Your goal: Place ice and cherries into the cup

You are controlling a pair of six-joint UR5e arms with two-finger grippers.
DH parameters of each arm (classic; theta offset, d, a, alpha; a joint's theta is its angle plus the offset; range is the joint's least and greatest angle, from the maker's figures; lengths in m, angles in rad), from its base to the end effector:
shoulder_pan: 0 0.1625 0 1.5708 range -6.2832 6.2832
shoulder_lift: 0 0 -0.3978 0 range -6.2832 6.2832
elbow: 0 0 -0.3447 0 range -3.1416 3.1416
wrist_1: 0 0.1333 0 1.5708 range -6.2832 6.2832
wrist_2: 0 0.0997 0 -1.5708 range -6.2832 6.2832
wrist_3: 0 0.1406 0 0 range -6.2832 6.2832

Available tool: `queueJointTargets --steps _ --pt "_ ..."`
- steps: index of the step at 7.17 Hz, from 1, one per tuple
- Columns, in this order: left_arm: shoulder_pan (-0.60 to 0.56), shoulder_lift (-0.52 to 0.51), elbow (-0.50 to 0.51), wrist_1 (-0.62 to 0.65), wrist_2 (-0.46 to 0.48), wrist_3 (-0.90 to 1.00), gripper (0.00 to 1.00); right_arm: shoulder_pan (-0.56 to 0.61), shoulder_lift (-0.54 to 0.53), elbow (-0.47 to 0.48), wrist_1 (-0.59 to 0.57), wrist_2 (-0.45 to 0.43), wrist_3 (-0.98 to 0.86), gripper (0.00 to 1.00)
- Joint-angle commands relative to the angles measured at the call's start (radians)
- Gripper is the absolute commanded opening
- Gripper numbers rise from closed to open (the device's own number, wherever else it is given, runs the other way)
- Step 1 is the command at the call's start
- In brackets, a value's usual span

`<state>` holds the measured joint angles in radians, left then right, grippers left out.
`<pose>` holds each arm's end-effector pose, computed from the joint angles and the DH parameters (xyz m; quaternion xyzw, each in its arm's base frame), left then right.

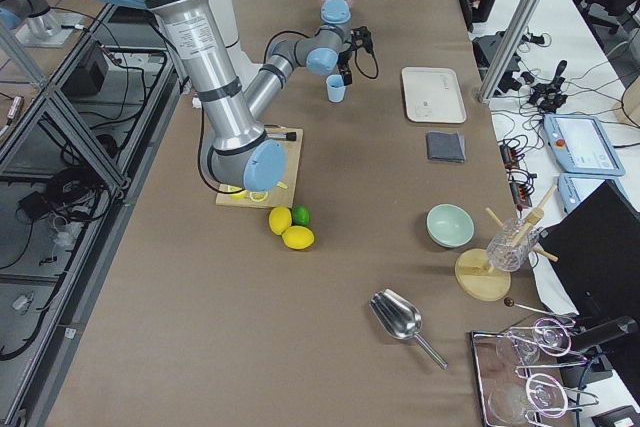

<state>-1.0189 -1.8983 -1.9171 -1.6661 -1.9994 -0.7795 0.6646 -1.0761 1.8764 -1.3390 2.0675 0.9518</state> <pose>0.2288 -0.5143 0.3466 0.1665 0.3814 -0.0236 0.9090 -0.4205 -0.4137 0.2431 0.1151 -0.5111 -0.1020 0.8456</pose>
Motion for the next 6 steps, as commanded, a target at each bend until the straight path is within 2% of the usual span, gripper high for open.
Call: queueJointTargets --steps 1,3,4,5,6 --pt "-0.144 0.134 -0.02 0.002 -0.088 0.261 0.98 0.206 -0.1 0.048 -0.115 0.211 -0.033 1.0" --pt "-0.359 0.238 0.015 0.029 -0.154 0.513 0.98 0.335 -0.285 0.053 -0.172 0.258 -0.28 1.0" --pt "-0.432 0.246 0.027 0.125 -0.154 0.596 0.98 0.413 -0.376 0.034 -0.183 0.302 -0.376 1.0" --pt "-0.481 0.246 0.035 0.206 -0.156 0.656 0.98 0.522 -0.463 0.008 -0.196 0.319 -0.541 1.0" --pt "-0.498 0.246 0.036 0.251 -0.157 0.657 0.98 0.623 -0.502 -0.029 -0.253 0.319 -0.711 1.0"
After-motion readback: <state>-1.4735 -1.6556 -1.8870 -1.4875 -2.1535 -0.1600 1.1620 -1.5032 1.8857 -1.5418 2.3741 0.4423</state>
